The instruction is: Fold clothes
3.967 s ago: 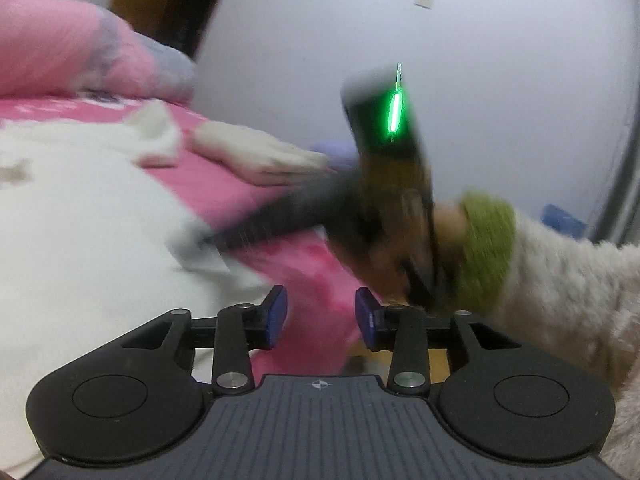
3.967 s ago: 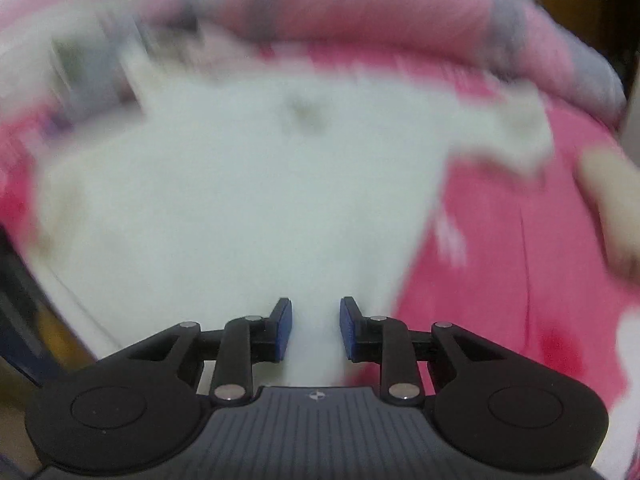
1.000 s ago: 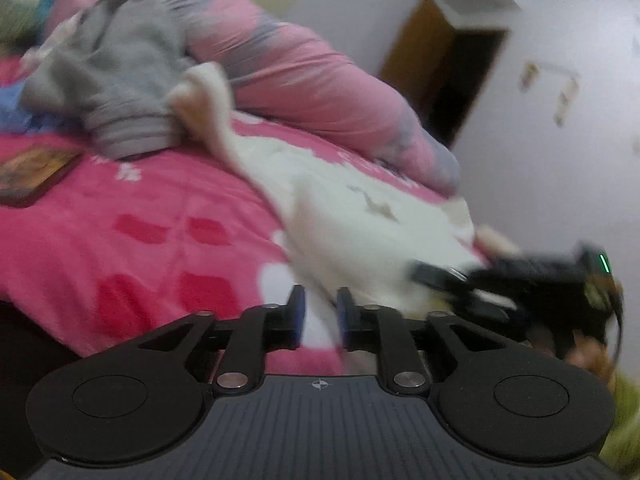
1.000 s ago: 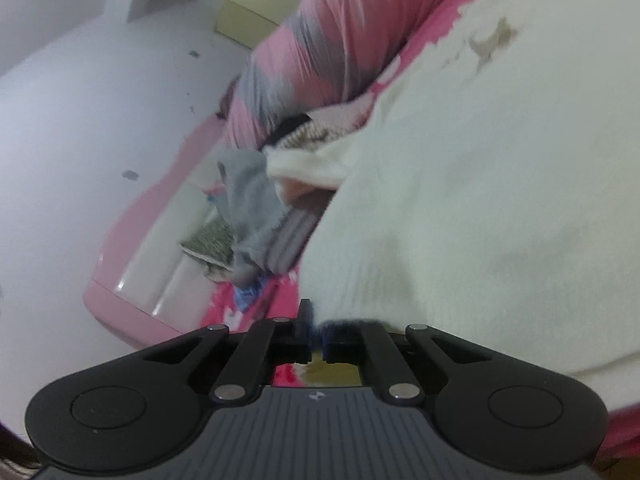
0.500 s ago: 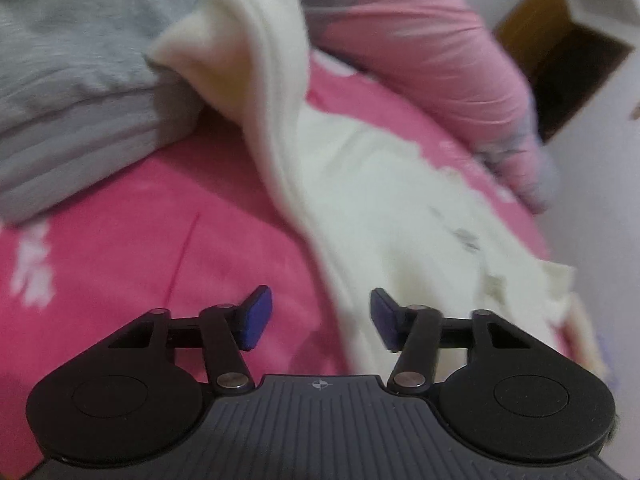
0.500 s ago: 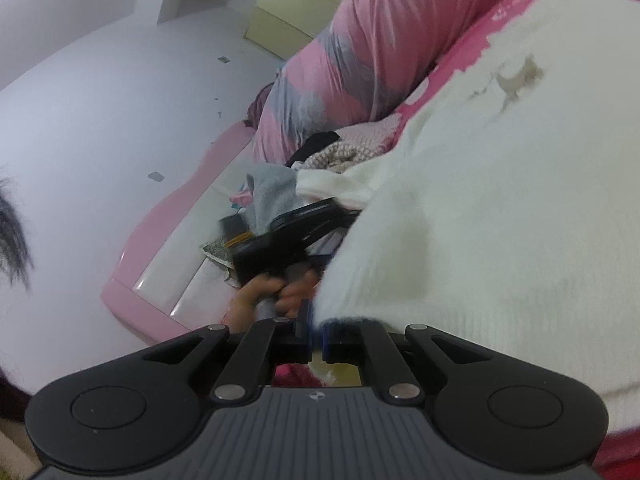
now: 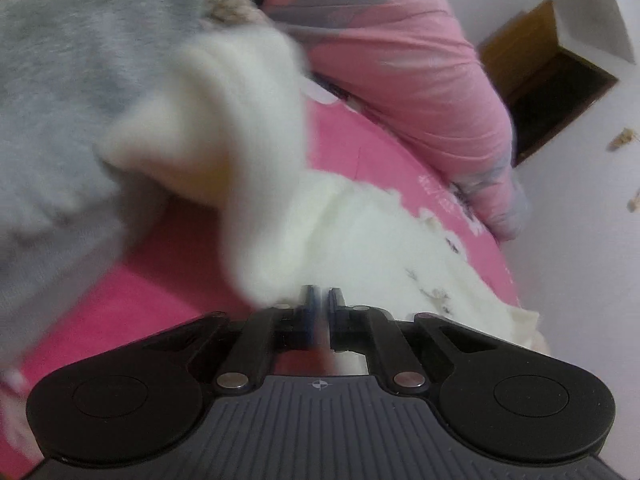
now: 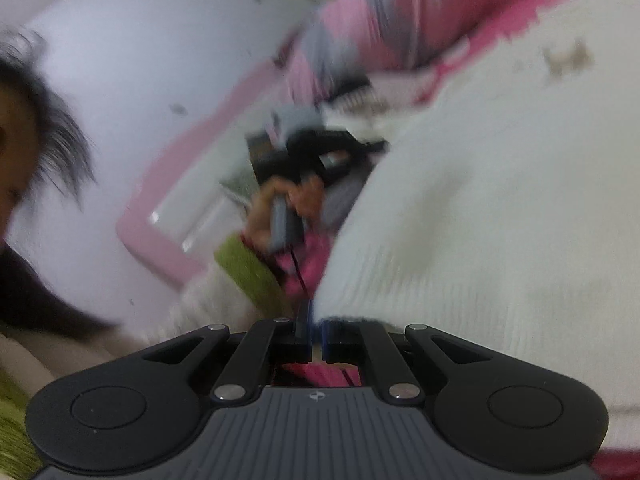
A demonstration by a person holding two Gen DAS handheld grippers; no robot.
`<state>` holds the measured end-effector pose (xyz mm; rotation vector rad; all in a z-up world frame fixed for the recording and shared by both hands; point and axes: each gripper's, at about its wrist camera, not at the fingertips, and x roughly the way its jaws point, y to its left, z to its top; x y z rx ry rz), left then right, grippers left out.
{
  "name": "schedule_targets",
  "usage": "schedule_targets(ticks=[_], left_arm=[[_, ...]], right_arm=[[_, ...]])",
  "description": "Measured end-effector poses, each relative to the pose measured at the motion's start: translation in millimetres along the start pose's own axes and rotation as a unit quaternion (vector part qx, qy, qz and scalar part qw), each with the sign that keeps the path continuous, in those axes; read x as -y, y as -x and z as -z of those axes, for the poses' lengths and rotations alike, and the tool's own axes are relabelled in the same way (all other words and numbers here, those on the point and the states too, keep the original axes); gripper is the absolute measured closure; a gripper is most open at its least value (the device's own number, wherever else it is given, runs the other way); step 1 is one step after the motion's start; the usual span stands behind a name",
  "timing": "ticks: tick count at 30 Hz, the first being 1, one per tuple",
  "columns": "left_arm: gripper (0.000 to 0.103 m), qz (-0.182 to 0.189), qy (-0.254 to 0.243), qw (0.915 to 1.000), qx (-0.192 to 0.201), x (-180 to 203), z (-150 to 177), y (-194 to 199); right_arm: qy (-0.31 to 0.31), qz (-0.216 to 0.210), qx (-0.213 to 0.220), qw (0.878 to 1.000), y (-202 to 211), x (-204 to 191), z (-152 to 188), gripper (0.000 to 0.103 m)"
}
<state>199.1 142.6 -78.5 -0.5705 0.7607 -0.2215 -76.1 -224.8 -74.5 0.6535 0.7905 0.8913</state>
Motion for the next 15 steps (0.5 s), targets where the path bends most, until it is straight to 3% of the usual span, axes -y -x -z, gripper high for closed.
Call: schedule_targets(ticks=[1, 3, 4, 8, 12, 15], left_arm=[[0.103, -0.011, 0.012, 0.9999, -0.001, -14, -3, -3], [0.103, 0.034, 0.098, 0.9941, -0.034, -48, -4, -8], [0.103, 0.048, 0.118, 0.9910, -0.041, -57, -2, -6], [0.103, 0.043, 0.077, 0.9953, -0.040, -51, 11, 10], [0.089, 0.044, 0.042, 0.9975, -0.035, -37, 24, 31], [0.083, 0.071, -0.008, 0.9964, -0.047, -18, 40, 48]], right_arm=[[-0.008, 0.012, -0.017, 1.000, -8, 5, 4, 0.100], [-0.024, 0.036, -0.043, 0.998, -22, 16, 13, 0.100], [-0.031, 0.038, -0.043, 0.998, -24, 19, 15, 0.100], [-0.047, 0.056, -0.032, 0.997, -20, 24, 12, 0.100], [-0.035, 0.092, -0.048, 0.994, -10, 21, 11, 0.099], [-0.014, 0.109, -0.048, 0.993, -5, 11, 16, 0.098]])
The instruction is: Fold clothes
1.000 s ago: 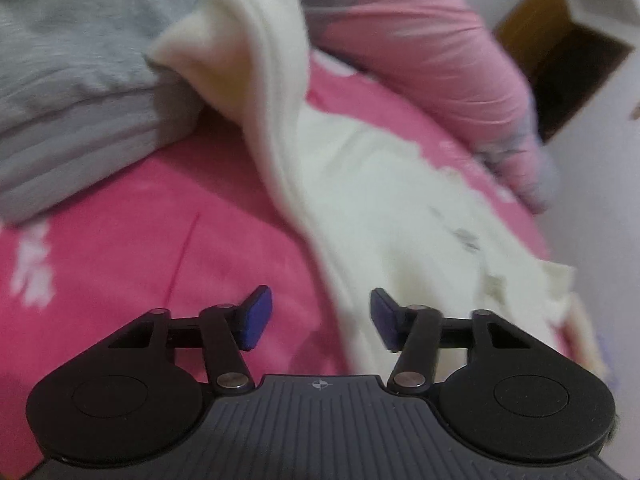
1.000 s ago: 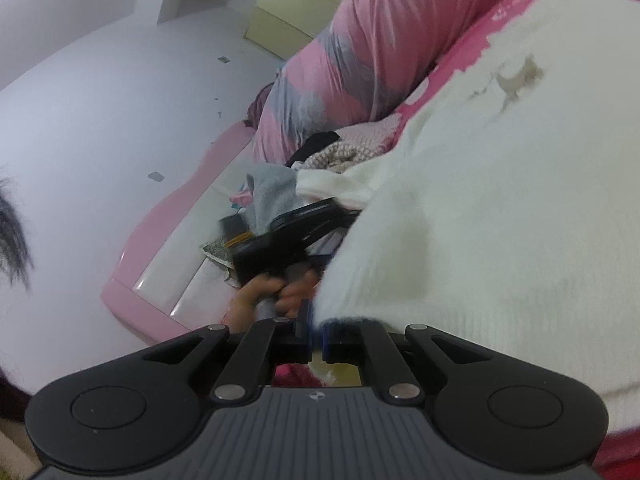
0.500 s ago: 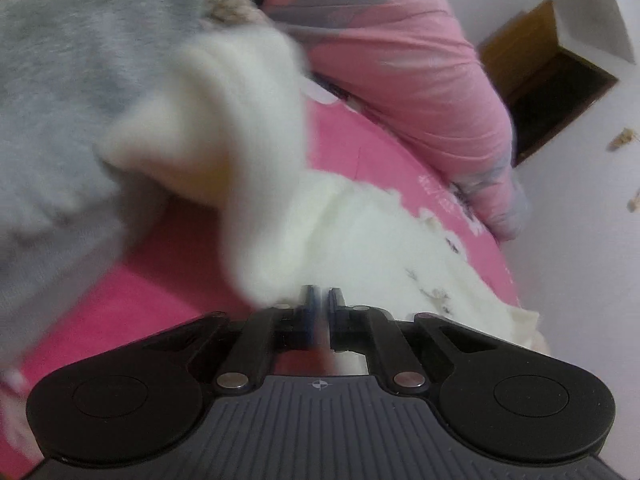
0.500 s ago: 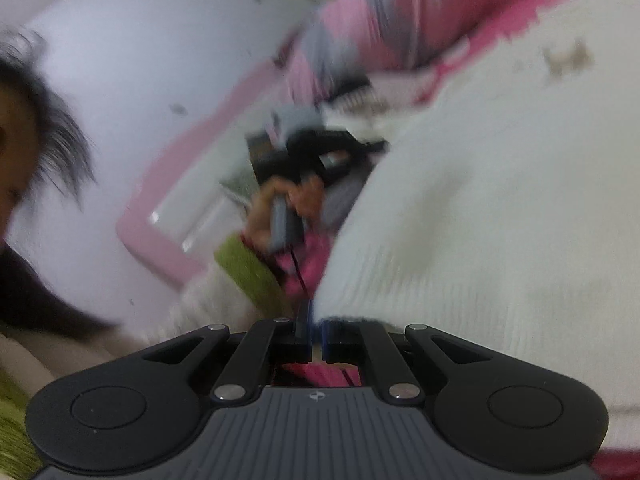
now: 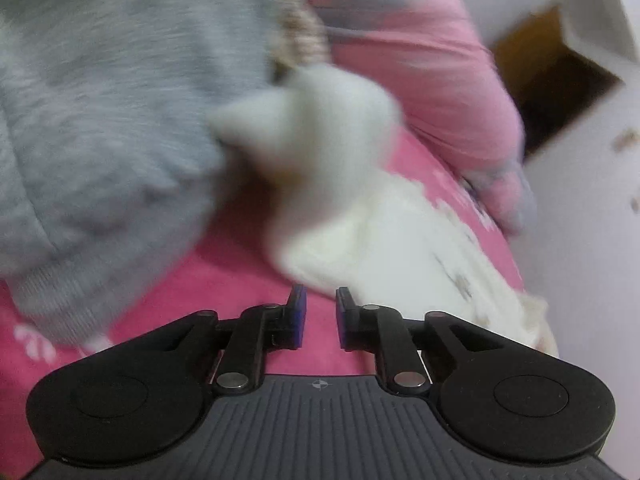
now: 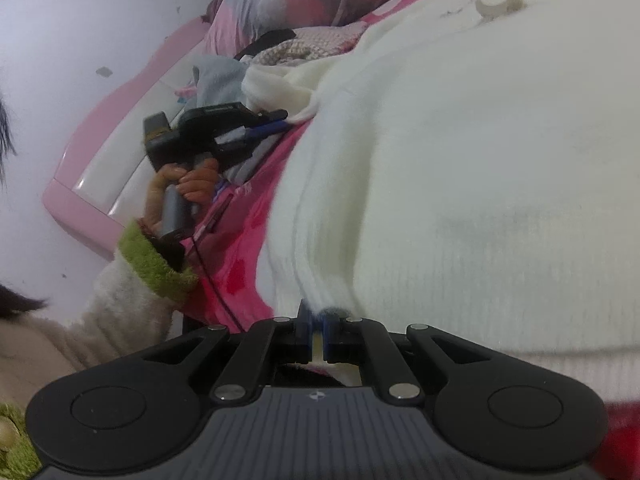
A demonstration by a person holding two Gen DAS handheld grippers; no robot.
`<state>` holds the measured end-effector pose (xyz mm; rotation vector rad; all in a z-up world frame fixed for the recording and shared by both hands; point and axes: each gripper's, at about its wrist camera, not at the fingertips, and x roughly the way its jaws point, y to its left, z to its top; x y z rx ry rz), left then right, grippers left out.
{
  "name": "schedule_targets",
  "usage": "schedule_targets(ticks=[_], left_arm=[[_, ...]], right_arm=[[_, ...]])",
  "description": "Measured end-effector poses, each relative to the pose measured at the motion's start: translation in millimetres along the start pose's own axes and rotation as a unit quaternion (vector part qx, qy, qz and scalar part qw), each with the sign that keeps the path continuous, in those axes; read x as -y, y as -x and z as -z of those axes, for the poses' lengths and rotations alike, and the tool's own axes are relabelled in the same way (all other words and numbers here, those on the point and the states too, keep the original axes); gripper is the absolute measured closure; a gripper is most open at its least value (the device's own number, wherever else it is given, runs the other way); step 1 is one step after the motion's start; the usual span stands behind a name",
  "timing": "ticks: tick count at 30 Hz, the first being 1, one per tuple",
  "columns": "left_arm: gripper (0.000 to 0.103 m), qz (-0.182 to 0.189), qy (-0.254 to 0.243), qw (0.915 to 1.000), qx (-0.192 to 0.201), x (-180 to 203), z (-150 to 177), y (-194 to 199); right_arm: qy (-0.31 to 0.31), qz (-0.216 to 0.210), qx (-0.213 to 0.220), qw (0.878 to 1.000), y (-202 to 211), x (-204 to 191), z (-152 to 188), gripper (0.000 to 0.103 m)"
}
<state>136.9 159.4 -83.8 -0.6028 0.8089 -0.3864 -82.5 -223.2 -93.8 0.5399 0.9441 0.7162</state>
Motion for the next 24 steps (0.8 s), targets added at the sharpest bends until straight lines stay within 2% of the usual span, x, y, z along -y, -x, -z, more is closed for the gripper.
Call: schedule_targets(ticks=[4, 6, 9, 10, 11, 12, 15, 18, 21, 24], left_arm=[[0.074, 0.029, -0.058, 0.9959, -0.063, 31, 29, -2], [0.073, 0.027, -0.075, 0.9934, -0.083, 42, 45, -6], [0.074, -0.010, -0.078, 0.9915, -0.103, 45, 70, -14], [0.076, -0.021, -0.074, 0.9924, -0.096, 43, 71, -15], [0.090, -0.029, -0.071, 0.9934, -0.086, 42, 74, -14], [0.094, -0.034, -0.067, 0.9939, -0.081, 44, 77, -11], [0.096, -0.047, -0.058, 0.9952, -0.063, 53, 63, -7], [0.096, -0.041, -0.060, 0.9959, -0.054, 54, 51, 10], [0.095, -0.064, -0.077, 0.9918, -0.079, 48, 59, -10], [0.093, -0.050, -0.068, 0.9941, -0.068, 48, 65, -12]], right_arm=[[-0.015, -0.009, 0.011, 1.000, -2, 0, 7, 0.098], [-0.027, -0.015, 0.015, 0.999, -4, 3, 8, 0.098], [-0.037, -0.020, 0.026, 0.999, -3, 5, 9, 0.098], [-0.041, -0.021, 0.032, 0.998, -4, 6, 8, 0.098], [-0.043, -0.023, 0.036, 0.998, -5, 6, 6, 0.098], [-0.043, -0.026, 0.042, 0.998, -4, 6, 5, 0.098], [-0.035, -0.040, 0.056, 0.997, 1, 4, 3, 0.098], [0.002, -0.048, 0.061, 0.997, 6, -5, 2, 0.098], [0.004, -0.016, 0.023, 1.000, -12, -1, 0, 0.098], [-0.013, -0.001, -0.015, 1.000, -33, 4, 0, 0.098]])
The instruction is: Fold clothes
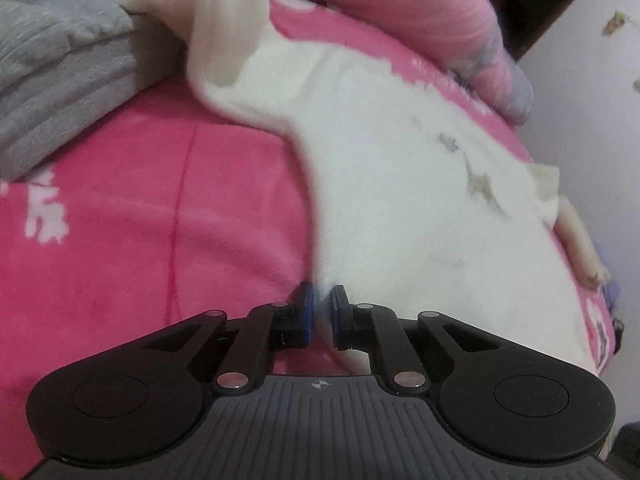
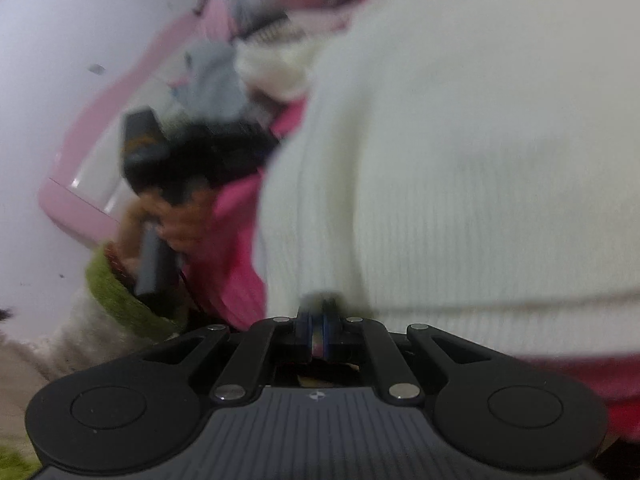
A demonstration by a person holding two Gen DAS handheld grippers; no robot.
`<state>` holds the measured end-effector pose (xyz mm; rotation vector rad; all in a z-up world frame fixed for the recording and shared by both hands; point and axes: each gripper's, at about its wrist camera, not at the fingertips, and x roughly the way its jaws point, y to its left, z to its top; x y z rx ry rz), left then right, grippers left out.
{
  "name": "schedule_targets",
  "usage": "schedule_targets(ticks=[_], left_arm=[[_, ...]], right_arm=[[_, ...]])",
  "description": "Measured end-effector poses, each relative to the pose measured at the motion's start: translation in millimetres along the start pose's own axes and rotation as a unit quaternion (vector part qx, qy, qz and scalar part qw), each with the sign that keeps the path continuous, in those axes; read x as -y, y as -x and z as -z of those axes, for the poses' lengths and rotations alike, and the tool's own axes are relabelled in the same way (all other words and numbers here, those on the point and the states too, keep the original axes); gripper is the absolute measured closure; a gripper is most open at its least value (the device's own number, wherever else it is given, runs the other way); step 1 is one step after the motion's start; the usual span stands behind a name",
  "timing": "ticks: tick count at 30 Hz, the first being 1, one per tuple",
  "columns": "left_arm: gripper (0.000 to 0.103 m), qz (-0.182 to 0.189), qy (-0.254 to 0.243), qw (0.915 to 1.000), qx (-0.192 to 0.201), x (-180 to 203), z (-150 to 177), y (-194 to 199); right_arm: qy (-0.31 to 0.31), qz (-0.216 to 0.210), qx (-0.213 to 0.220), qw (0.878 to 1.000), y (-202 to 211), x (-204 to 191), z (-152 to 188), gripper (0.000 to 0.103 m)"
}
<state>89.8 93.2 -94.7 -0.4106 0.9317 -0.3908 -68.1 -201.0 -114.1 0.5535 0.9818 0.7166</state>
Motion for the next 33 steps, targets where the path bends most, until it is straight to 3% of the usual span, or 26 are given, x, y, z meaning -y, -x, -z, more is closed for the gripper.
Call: schedule_targets(ticks=[6, 11, 15, 17, 21, 26, 29, 33], left_arm=[[0.080, 0.005, -0.010, 0.9999, -0.002, 10, 17, 27], [0.077, 0.028, -0.003, 0.9994, -0.018, 17, 42, 41], [0.077, 0.030, -0.003, 0.9992, -0.024, 28, 56, 39], [0.077, 0.021, -0.010, 0.9995, -0.021, 34, 61, 37], [0.077, 0.009, -0.020, 0.9996, -0.017, 44, 68, 43], [0.077, 0.035, -0.036, 0.9985, -0.022, 52, 90, 64], [0.076, 0.064, -0.053, 0.9959, -0.037, 58, 110, 70], [0.076, 0.071, -0.048, 0.9947, -0.058, 61, 131, 58]], right_arm=[[0.066, 0.020, 0.001, 0.998, 16, -16, 4, 0.097], [0.156, 0.082, 0.057, 0.983, 73, -31, 10, 0.091], [0.256, 0.196, 0.096, 0.942, 91, -40, 16, 0.066], [0.316, 0.239, 0.085, 0.914, 80, -44, 20, 0.065], [0.429, 0.276, 0.049, 0.859, 42, -55, 39, 0.065], [0.540, 0.311, 0.012, 0.782, -4, -60, 63, 0.066], [0.555, 0.315, 0.014, 0.770, -13, -63, 63, 0.067], [0.558, 0.318, 0.026, 0.766, -11, -68, 59, 0.068]])
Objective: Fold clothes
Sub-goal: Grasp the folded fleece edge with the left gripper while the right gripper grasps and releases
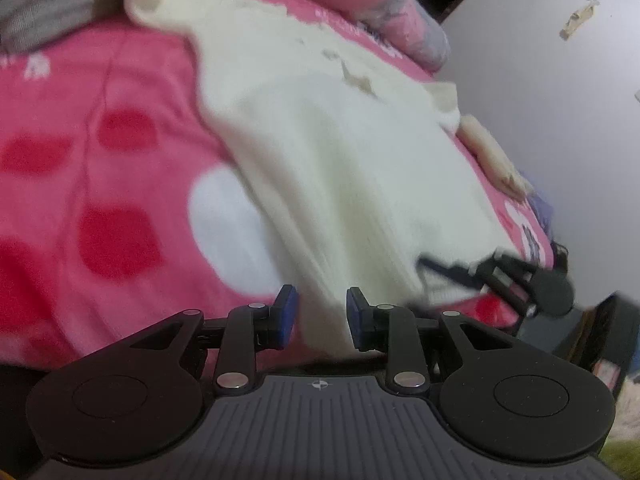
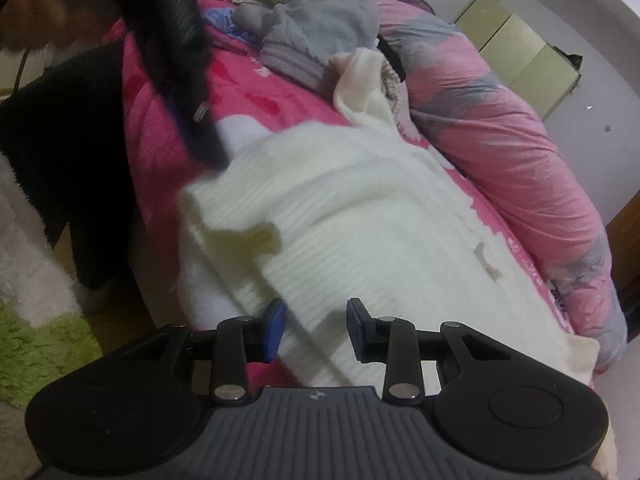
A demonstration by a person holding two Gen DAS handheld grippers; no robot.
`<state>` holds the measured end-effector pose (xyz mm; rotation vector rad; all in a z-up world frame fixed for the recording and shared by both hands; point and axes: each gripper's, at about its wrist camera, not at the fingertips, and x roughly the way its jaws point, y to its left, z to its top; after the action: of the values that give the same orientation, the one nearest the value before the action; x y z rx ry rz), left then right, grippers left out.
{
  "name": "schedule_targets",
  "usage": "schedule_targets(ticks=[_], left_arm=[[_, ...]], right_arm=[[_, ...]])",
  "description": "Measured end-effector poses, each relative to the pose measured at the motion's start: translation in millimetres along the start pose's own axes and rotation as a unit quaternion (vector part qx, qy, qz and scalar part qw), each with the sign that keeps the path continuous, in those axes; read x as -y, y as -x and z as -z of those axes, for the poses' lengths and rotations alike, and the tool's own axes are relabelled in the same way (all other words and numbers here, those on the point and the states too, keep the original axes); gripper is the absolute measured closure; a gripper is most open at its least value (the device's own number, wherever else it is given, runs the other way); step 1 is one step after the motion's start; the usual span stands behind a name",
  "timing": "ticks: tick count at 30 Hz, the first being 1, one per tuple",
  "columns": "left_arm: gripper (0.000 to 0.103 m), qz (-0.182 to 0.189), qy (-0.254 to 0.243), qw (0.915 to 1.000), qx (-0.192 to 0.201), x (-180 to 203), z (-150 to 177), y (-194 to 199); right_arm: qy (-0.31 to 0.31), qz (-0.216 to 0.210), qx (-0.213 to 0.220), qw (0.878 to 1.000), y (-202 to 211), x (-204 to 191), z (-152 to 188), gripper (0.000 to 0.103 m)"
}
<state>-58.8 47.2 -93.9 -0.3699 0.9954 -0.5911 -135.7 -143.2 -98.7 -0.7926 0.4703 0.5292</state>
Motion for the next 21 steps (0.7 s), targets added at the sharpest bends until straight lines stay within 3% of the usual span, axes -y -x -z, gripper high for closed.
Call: schedule_targets(ticks=[10, 12, 13, 17, 21], left_arm=[[0.076, 0.024, 0.057, 0.9981, -0.009, -13, 0, -19], [0.077, 0.024, 0.055, 0.9982, -0.009, -13, 0, -19], [0.077, 0.023, 0.054, 0.9983, -0.007, -12, 0, -19], [0.087, 0.019, 0.049, 0.9986, 0.001, -9, 4, -17], [0.096, 0.027, 0.041, 0.9988, 0.009, -9, 7, -11]], right_arm=[[0.018, 0.010, -0.012, 1.000, -3, -7, 2, 0.074], [0.019, 0.016, -0.007, 1.000, -1, -9, 3, 0.086], [0.013, 0.026, -0.005, 1.000, 0, -7, 3, 0.098], [-0.026, 0.055, 0.015, 0.998, 21, 12, 0, 0.099], [-0.036, 0.030, 0.007, 0.999, 42, 24, 1, 0.100]])
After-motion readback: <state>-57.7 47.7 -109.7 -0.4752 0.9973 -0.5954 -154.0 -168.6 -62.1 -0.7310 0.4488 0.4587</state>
